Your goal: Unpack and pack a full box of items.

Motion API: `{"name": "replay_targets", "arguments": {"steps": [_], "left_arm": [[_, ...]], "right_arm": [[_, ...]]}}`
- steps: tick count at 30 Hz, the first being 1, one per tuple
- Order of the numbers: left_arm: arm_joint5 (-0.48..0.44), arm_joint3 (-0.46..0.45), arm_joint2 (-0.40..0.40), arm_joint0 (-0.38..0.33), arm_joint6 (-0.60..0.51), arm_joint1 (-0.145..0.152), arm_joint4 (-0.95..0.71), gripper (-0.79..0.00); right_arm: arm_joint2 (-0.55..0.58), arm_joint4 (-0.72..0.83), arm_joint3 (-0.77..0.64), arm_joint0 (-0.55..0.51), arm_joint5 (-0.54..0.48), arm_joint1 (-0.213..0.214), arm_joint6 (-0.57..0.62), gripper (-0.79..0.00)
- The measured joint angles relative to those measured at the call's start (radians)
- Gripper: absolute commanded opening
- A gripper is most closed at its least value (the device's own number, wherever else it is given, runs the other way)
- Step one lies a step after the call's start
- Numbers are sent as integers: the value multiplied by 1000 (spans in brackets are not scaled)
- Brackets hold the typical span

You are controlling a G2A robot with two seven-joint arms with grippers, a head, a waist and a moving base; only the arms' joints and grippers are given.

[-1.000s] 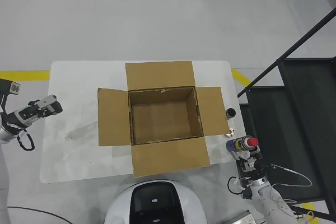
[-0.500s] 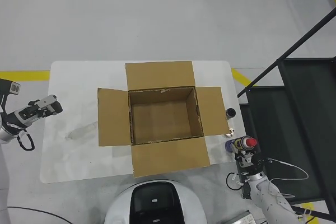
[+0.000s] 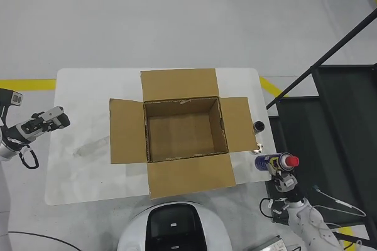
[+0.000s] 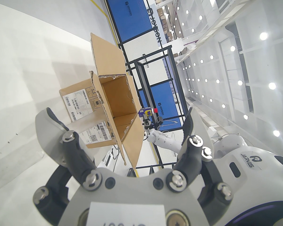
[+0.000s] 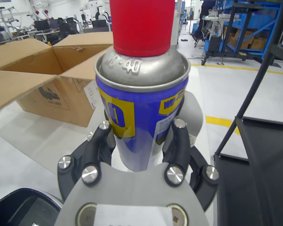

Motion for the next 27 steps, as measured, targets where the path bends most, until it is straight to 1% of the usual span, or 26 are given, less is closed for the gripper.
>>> {"name": "replay_targets", "arguments": {"steps": [4, 7, 11, 15, 20, 27], "left_arm": [[0, 0, 0, 0, 0, 0, 0, 0], [0, 0, 0, 0, 0, 0, 0, 0], [0, 0, 0, 0, 0, 0, 0, 0], [0, 0, 0, 0, 0, 0, 0, 0], [0, 0, 0, 0, 0, 0, 0, 0], [0, 0, 0, 0, 0, 0, 0, 0]], "right_arm": [[69, -27, -192, -81, 31, 18, 46, -785], [104, -62, -337, -124, 115, 21, 77, -785], [90, -93, -481, -146, 236, 14, 157, -785], [46, -130, -564, -132, 258, 9, 250, -785], [-26, -179, -607, -86, 260, 2, 349, -785], [-76, -210, -651, -66, 267, -3, 399, -785]]}}
